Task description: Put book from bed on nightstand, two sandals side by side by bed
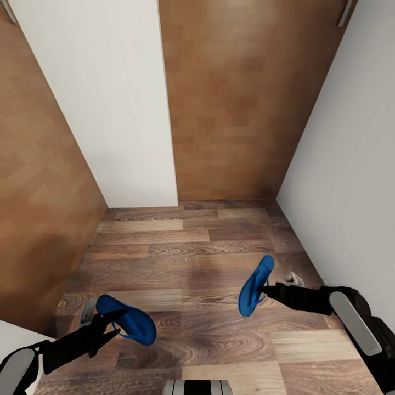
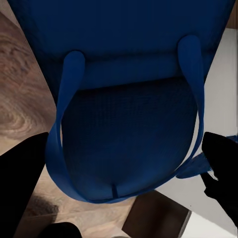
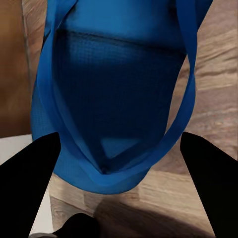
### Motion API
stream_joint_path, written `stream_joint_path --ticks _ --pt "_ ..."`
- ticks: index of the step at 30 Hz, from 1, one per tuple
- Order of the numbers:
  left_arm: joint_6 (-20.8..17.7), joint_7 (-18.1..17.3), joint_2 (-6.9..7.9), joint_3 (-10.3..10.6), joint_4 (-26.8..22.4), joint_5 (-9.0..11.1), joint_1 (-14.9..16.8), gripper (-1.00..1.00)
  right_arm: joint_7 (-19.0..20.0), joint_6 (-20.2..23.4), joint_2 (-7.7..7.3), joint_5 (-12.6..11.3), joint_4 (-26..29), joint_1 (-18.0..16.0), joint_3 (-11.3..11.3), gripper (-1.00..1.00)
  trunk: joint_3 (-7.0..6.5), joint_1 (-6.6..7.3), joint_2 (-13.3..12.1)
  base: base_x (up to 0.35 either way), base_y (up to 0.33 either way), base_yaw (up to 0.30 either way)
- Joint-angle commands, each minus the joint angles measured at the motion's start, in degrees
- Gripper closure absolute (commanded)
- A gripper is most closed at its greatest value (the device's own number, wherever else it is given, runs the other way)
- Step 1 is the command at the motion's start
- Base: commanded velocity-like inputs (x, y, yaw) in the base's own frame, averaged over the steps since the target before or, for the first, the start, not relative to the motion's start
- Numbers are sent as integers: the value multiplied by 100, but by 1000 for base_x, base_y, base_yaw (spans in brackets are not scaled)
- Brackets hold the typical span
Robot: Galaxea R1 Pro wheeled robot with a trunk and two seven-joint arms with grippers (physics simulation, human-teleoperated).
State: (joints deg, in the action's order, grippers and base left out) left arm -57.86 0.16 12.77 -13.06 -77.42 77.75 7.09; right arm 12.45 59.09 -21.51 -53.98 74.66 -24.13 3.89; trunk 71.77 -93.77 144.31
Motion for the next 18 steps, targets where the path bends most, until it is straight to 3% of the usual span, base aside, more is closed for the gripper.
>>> stream_joint_path --ticks 1,4,7,12,18 --pt "-25 2 1 -4 -4 -5 3 100 162 -121 -19 56 -135 83 5 100 -19 4 0 0 0 0" --pt "-24 2 0 3 -7 -1 3 100 381 -580 -28 65 -465 248 10 100 -85 11 -4 0 0 0" --pt "-24 2 -11 10 -1 -8 3 100 856 -1239 -24 84 -921 366 17 100 -152 19 -8 0 0 0" --pt "-24 2 -24 16 6 -11 3 100 1680 -1831 -11 106 -1632 415 22 100 -262 32 -15 0 0 0" --pt "-24 2 -49 27 11 -14 3 100 2290 -2324 1 110 -2068 430 24 100 -395 47 -23 0 0 0"
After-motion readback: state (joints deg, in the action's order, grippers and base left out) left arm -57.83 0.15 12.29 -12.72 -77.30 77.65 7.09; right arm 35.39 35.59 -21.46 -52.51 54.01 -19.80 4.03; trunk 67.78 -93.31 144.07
